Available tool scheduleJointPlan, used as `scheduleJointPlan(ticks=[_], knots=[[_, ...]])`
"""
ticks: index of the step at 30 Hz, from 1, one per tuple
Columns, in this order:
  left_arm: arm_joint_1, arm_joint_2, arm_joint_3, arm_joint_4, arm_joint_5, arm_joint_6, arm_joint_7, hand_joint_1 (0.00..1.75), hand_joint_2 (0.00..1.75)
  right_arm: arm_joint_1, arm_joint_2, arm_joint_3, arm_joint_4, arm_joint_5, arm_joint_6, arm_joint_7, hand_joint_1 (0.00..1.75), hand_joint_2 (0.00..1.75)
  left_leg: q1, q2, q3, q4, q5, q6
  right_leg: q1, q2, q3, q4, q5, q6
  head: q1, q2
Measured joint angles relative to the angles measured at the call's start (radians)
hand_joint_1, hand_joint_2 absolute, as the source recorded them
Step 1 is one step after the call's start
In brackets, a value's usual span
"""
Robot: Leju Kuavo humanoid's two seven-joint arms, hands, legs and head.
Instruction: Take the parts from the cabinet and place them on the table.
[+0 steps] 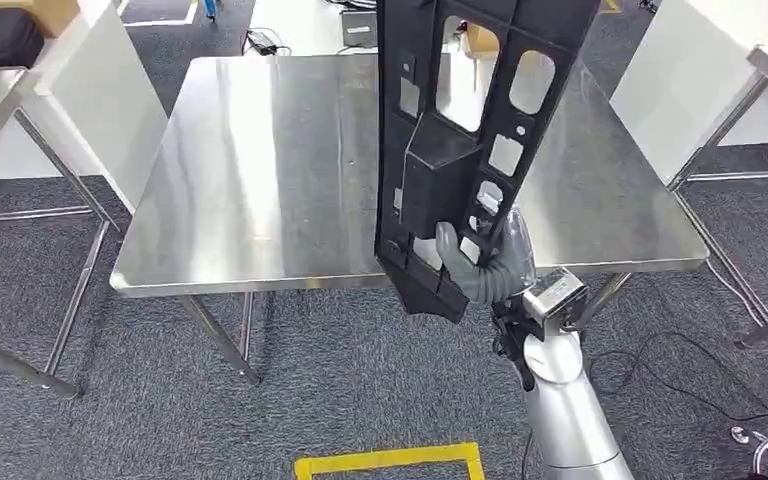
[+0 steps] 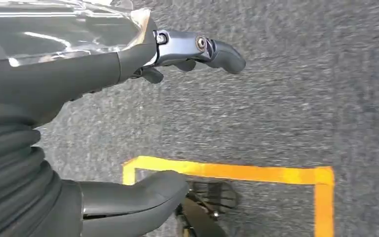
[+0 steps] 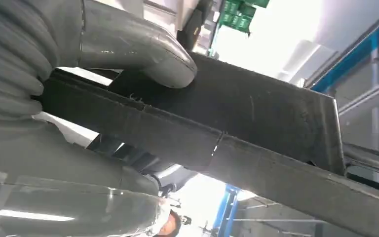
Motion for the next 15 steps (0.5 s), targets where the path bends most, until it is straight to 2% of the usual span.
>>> scheduleJointPlan(ticks=[1, 2, 3, 4, 5, 7, 8, 9, 11, 12, 13, 14, 15], knots=[[0.001, 0.0, 0.0, 0.0, 0.0, 0.0, 0.0, 0.0, 1.75, -0.001, 0.001, 0.0, -0.002, 0.0, 0.0, 0.0, 1.75, 1.75, 0.0, 0.001, 0.01, 0.013, 0.007, -0.005, -0.008, 0.005, 0.0, -0.011, 0.01, -0.015, 0.0, 0.0], [0.002, 0.001, 0.0, 0.0, 0.0, 0.0, -0.002, 0.0, 1.75, -0.003, 0.0, -0.001, -0.002, 0.0, 0.0, 0.0, 1.75, 1.75, 0.001, 0.002, 0.012, 0.015, 0.009, -0.007, -0.01, 0.008, 0.02, -0.008, 0.012, -0.021, 0.0, 0.0], [0.001, 0.001, 0.002, 0.0, 0.001, 0.001, -0.003, 0.0, 1.75, -0.002, 0.002, 0.0, -0.002, 0.0, 0.0, 0.0, 1.75, 1.75, 0.005, 0.007, -0.006, 0.041, 0.008, -0.01, -0.018, 0.011, 0.03, -0.012, 0.009, -0.028, -0.001, 0.0], [-0.001, 0.001, 0.004, 0.0, 0.003, 0.003, -0.006, 0.0, 1.75, -0.006, 0.005, 0.0, -0.002, 0.001, 0.0, 0.0, 1.75, 1.75, 0.006, 0.008, -0.059, 0.141, 0.006, -0.018, -0.017, 0.009, 0.042, -0.012, -0.001, -0.045, -0.002, 0.0], [-0.001, 0.0, 0.006, 0.0, 0.005, 0.003, -0.007, 0.0, 1.75, -0.006, 0.007, 0.001, -0.002, 0.002, 0.0, 0.0, 1.75, 1.75, 0.007, 0.008, -0.085, 0.18, -0.005, -0.022, -0.017, 0.01, 0.045, -0.012, -0.004, -0.049, -0.002, 0.0], [0.003, -0.001, 0.013, 0.0, 0.012, 0.005, -0.011, 0.0, 1.75, -0.003, 0.011, 0.01, 0.001, 0.012, 0.0, 0.0, 1.75, 1.75, 0.011, 0.008, -0.189, 0.306, -0.09, -0.035, -0.017, 0.012, 0.055, -0.012, -0.02, -0.052, -0.003, 0.0], [0.004, 0.0, 0.015, 0.0, 0.014, 0.005, -0.012, 0.0, 1.75, -0.002, 0.014, 0.012, 0.002, 0.015, 0.0, 0.0, 1.75, 1.75, 0.013, 0.008, -0.21, 0.317, -0.104, -0.037, -0.017, 0.013, 0.061, -0.012, -0.025, -0.051, -0.002, 0.0], [0.004, 0.0, 0.018, 0.0, 0.016, 0.005, -0.013, 0.0, 1.75, -0.002, 0.016, 0.015, 0.004, 0.02, 0.0, 0.0, 1.75, 1.75, 0.014, 0.009, -0.22, 0.299, -0.096, -0.038, -0.017, 0.014, 0.071, -0.011, -0.034, -0.05, -0.003, 0.0], [0.004, 0.001, 0.022, 0.0, 0.018, 0.005, -0.013, 0.0, 1.75, -0.004, 0.025, 0.029, 0.009, 0.03, 0.0, 0.0, 1.75, 1.75, 0.016, 0.012, -0.18, 0.159, -0.003, -0.034, -0.017, 0.015, 0.099, -0.011, -0.055, -0.044, -0.003, 0.0], [0.004, 0.002, 0.024, 0.0, 0.018, 0.005, -0.012, 0.0, 1.75, -0.006, 0.029, 0.035, 0.011, 0.032, 0.0, 0.0, 1.75, 1.75, 0.016, 0.013, -0.149, 0.071, 0.066, -0.028, -0.017, 0.015, 0.111, -0.012, -0.066, -0.041, -0.003, 0.0], [0.004, 0.002, 0.026, 0.0, 0.018, 0.005, -0.01, 0.0, 1.75, -0.011, 0.033, 0.04, 0.013, 0.033, 0.0, 0.0, 1.75, 1.75, 0.013, 0.015, -0.139, 0.021, 0.12, -0.021, -0.014, 0.015, 0.111, -0.011, -0.074, -0.036, -0.004, 0.0], [0.003, 0.003, 0.027, 0.0, 0.017, 0.006, -0.008, 0.0, 1.75, -0.014, 0.036, 0.044, 0.017, 0.034, 0.0, 0.002, 1.75, 1.75, 0.008, 0.015, -0.139, 0.027, 0.084, -0.018, -0.008, 0.019, 0.119, -0.012, -0.08, -0.029, -0.005, 0.0], [0.002, 0.001, 0.027, 0.0, 0.015, 0.006, -0.007, 0.0, 1.75, -0.022, 0.038, 0.048, 0.018, 0.034, -0.001, 0.003, 1.75, 1.75, 0.005, 0.013, -0.134, 0.024, 0.086, -0.013, -0.008, 0.017, 0.117, -0.016, -0.086, -0.023, -0.004, 0.0]])
